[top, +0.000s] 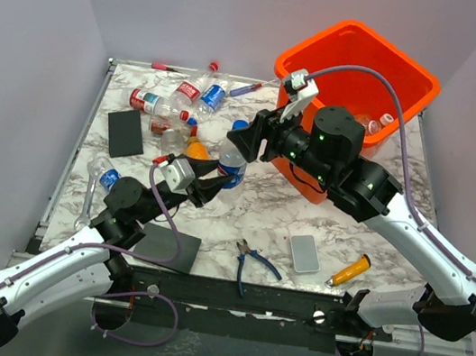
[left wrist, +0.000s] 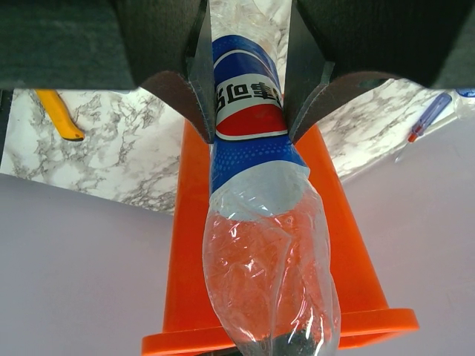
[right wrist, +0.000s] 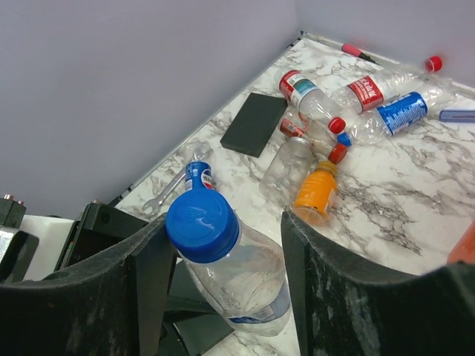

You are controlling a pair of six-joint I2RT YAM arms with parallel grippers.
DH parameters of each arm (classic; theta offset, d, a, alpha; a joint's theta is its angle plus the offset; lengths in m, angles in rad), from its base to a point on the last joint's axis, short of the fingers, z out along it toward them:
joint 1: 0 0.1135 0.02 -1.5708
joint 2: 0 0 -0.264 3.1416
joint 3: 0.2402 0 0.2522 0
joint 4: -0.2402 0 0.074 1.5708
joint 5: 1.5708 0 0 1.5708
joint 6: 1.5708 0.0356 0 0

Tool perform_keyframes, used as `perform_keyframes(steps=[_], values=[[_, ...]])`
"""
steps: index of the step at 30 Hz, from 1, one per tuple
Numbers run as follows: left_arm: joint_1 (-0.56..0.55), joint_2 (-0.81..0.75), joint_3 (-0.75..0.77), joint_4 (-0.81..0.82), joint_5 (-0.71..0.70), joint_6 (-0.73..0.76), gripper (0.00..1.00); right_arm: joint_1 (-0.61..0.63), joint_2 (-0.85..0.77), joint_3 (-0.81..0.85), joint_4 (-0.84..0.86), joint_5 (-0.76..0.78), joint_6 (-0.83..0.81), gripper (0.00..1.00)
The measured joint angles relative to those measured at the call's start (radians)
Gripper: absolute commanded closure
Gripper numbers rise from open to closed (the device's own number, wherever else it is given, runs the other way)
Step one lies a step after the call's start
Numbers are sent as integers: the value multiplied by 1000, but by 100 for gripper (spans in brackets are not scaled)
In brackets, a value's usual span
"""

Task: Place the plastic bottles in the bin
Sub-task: Pick up the plastic bottle at the center of the board.

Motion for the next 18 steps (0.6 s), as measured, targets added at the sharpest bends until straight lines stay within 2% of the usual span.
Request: perform_keyframes(steps=[7,9,12,13,14,17,18], values=[[0,3,0,0,0,-7,100,0,19,0,7,0,0,38],[0,3,0,1,0,-9,100,0,21,0,11,2,0,45],[0,3,0,1,0,-13,100,0,22,-1,14,5,1,64],[0,3,-1,1,0,-14,96,1,22,-2,19,5,2,69],[0,3,-1,0,0,-18,84,2,22,-4,23,14,-6,76],[-2,3,-2,0,-7,-30,33,-2,21,-8,26,18,-19,98],[-2,2,-4,0,-10,-32,23,-2,21,-11,26,20,-25,99]])
